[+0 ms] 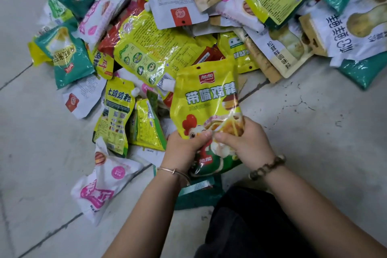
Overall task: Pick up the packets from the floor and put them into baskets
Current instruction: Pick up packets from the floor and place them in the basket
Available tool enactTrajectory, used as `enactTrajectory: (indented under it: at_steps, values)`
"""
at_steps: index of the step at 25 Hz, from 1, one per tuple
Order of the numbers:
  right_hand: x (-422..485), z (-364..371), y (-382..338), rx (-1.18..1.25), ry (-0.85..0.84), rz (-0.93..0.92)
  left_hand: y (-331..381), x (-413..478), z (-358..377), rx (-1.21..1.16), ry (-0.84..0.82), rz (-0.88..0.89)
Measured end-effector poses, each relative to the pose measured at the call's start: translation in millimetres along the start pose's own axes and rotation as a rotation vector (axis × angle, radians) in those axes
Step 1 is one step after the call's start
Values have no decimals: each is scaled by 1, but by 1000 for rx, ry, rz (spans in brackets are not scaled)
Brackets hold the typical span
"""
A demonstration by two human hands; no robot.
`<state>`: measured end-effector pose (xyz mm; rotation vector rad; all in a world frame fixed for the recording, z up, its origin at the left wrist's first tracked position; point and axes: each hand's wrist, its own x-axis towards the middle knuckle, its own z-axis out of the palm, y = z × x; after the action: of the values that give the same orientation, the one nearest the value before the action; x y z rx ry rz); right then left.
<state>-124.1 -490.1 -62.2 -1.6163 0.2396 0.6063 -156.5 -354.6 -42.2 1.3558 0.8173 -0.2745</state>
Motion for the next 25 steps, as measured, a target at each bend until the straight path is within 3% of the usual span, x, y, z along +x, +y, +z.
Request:
enactTrajectory:
  at_steps: [3, 6, 9, 12, 20, 25]
  values:
    - [7, 20, 14, 29, -86, 55, 12, 0, -33, 84, 251, 124]
    - [12, 37, 36, -209, -76, 198, 29, 1, -72, 59, 423, 251]
    - [16, 56, 42, -513, -94, 287, 28, -2, -89, -28, 492, 199]
    - [24, 81, 33, -620, -190, 320, 17, -7, -99, -45, 507, 139]
    - [36, 81, 34, -443, -139, 467, 14, -6, -98, 1, 503, 138]
    - [26, 22, 43, -259, -72, 307, 10, -5, -90, 63, 466, 162]
